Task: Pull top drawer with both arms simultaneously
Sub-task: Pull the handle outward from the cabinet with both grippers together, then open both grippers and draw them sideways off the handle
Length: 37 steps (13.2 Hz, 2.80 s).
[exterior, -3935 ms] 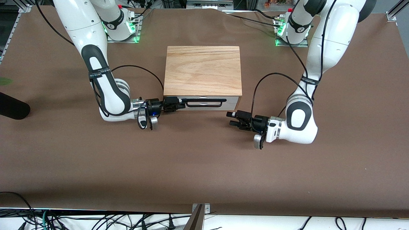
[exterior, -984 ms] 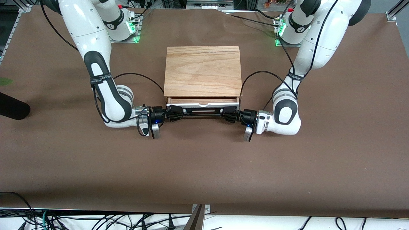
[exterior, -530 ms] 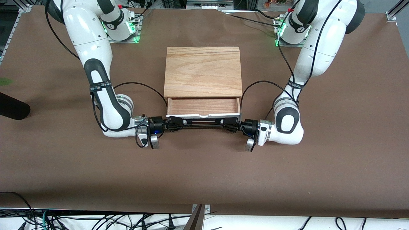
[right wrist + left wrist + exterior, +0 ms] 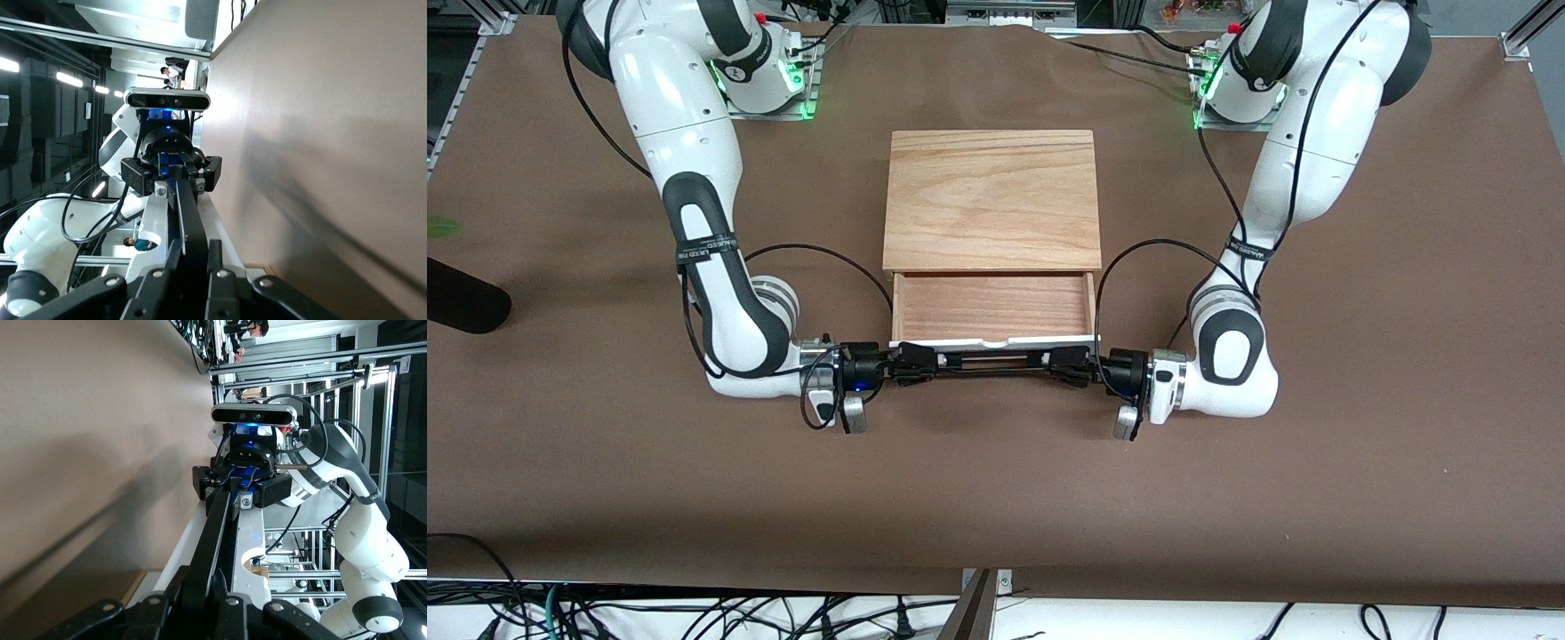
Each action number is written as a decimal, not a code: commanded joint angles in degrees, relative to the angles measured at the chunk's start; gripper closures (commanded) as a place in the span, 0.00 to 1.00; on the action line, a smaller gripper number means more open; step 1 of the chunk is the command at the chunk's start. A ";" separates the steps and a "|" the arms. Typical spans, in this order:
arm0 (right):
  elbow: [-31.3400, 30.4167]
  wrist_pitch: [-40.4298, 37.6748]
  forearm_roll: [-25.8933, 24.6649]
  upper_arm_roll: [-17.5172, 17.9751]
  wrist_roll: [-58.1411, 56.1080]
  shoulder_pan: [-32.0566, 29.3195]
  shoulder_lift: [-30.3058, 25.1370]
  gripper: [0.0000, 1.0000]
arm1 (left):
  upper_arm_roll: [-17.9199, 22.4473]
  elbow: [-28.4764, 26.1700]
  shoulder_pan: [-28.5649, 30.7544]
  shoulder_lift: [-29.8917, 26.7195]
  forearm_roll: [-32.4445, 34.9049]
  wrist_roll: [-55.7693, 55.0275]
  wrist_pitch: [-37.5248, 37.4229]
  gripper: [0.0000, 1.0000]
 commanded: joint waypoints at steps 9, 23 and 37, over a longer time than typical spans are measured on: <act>6.60 6.07 2.15 0.73 1.26 -1.35 3.59 1.00 | 1.63 11.38 0.07 4.49 -1.73 -6.08 6.87 0.93; 6.42 5.19 0.92 0.64 1.35 -1.18 2.54 0.00 | 1.54 10.67 0.15 3.97 -1.64 -6.52 6.78 0.00; 6.77 -8.69 -57.81 -7.71 23.02 -3.46 -15.36 0.00 | 6.19 11.47 6.66 -9.73 41.81 -16.19 -8.51 0.00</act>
